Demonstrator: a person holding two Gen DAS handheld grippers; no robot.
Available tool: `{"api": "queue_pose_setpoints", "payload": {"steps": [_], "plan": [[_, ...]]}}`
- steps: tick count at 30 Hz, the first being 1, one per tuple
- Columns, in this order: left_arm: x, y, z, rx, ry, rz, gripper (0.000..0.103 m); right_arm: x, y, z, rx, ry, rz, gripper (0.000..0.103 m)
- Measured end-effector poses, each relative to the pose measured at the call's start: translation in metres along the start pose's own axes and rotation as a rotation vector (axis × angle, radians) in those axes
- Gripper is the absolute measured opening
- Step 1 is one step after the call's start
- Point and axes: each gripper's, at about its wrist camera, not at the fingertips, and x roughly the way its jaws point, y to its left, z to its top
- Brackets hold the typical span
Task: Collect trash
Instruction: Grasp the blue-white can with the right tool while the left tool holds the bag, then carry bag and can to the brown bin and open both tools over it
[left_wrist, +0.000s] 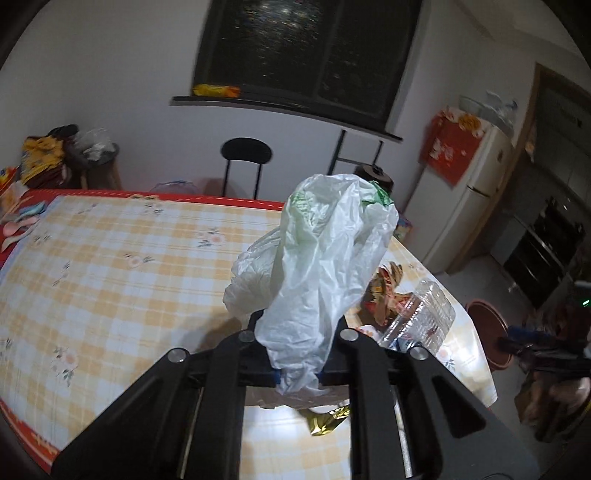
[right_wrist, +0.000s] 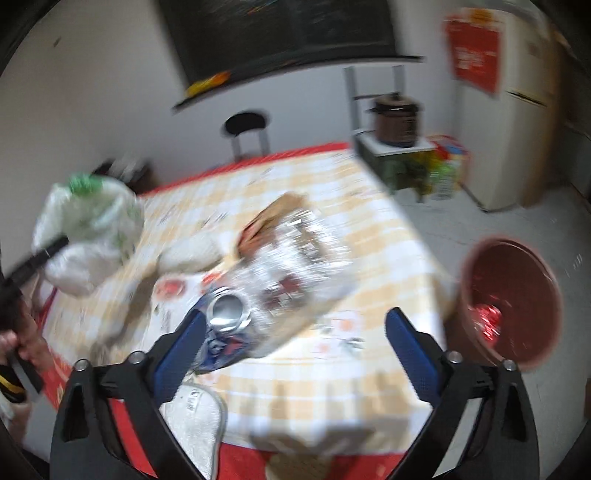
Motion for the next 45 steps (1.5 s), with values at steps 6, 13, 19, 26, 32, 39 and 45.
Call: {"api": "queue_pose_setpoints", "payload": {"steps": [6,13,19,26,32,39,45], "plan": [[-0.034,0.032,-0.016,-0.085,-0.013,0.057,0.015,0.064,0.035,-0.002,-0.074,0.107,0.048,0.068],[-0.052,0.050,-0.027,-0.148,-0.009,0.081,0.015,0.095,0.050,-0.006,-0.094,0.148,0.029,0.067],[-0.053,0.054,-0.033,-0.165,0.006,0.070,0.015,0.104,0.054,-0.007,-0.099,0.153,-0.034,0.067],[-0.055,0.054,-0.035,-0.176,0.010,0.065,0.015,0.107,0.060,-0.006,-0.148,0.135,-0.085,0.051],[-0.057,0.054,-0.033,-0.180,-0.002,0.061,0.015,0.085,0.062,0.002,-0.141,0.084,-0.025,0.051],[-0.061,0.048,-0.036,-0.172,-0.015,0.059,0.015,0.054,0.065,0.012,-0.144,0.000,0.021,0.051],[-0.064,0.044,-0.038,-0.172,-0.018,0.070,0.015,0.028,0.057,0.018,-0.125,-0.062,0.046,0.051]]}}
